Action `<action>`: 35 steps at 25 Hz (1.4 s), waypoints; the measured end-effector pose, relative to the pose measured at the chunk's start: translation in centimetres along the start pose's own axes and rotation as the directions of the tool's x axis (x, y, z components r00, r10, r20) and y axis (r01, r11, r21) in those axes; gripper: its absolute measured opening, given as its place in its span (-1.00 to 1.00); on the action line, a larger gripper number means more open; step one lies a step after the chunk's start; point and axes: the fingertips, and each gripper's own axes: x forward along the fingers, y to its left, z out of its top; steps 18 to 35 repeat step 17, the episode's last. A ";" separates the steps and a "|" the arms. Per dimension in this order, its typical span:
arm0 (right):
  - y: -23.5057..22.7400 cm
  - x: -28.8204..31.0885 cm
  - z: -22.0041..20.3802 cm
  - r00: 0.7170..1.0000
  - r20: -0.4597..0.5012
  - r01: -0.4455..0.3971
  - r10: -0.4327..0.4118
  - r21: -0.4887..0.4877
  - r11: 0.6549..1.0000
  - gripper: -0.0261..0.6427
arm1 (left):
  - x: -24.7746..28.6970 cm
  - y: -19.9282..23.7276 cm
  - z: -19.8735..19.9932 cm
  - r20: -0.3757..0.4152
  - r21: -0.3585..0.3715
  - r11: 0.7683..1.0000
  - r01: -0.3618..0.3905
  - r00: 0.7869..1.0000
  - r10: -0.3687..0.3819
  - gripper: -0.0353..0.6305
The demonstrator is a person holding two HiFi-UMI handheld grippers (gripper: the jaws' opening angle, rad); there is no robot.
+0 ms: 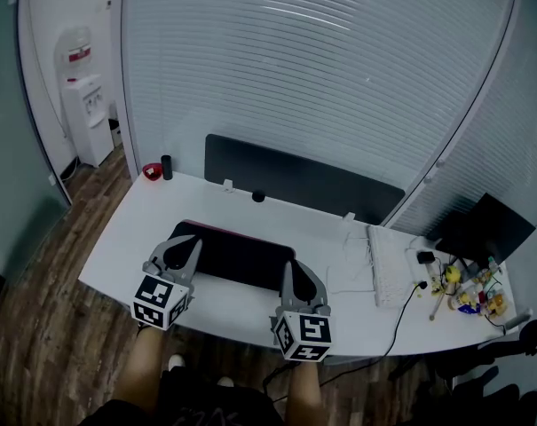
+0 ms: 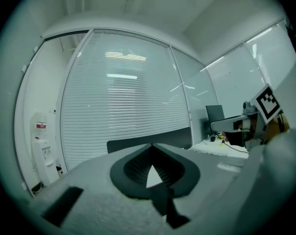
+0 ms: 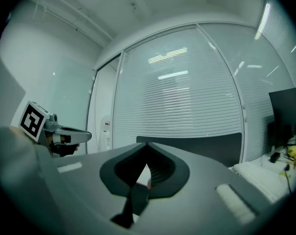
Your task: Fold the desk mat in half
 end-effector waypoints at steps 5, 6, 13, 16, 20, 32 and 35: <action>-0.4 -0.2 -0.8 1.000 -0.012 0.001 0.000 0.011 1.000 -0.90 | 0.0 -0.1 -0.1 -0.001 0.000 1.000 -0.004 1.000 0.004 -0.91; -0.4 -0.2 -0.9 1.000 -0.018 -0.001 0.001 0.008 1.000 -0.90 | 0.1 -0.1 -0.1 -0.002 0.003 1.000 -0.005 1.000 0.005 -0.91; -0.2 -0.1 -1.6 0.999 -0.040 -0.010 0.009 -0.017 1.000 -0.90 | 0.4 -0.2 -0.3 -0.015 0.021 1.000 -0.002 1.000 0.003 -0.91; -0.3 0.2 -1.9 0.999 -0.053 -0.010 0.008 -0.029 1.000 -0.89 | 0.6 -0.1 -0.5 -0.026 0.022 1.000 0.005 1.000 -0.005 -0.91; -0.3 0.3 -1.9 0.998 -0.056 -0.010 0.008 -0.030 0.999 -0.89 | 0.7 0.0 -0.5 -0.029 0.023 1.000 0.008 1.000 -0.008 -0.91; -0.3 0.3 -1.9 0.998 -0.056 -0.010 0.008 -0.030 0.999 -0.89 | 0.7 0.0 -0.5 -0.029 0.023 1.000 0.008 1.000 -0.008 -0.91; -0.3 0.3 -1.9 0.998 -0.056 -0.010 0.008 -0.030 0.999 -0.89 | 0.7 0.0 -0.5 -0.029 0.023 1.000 0.008 1.000 -0.008 -0.91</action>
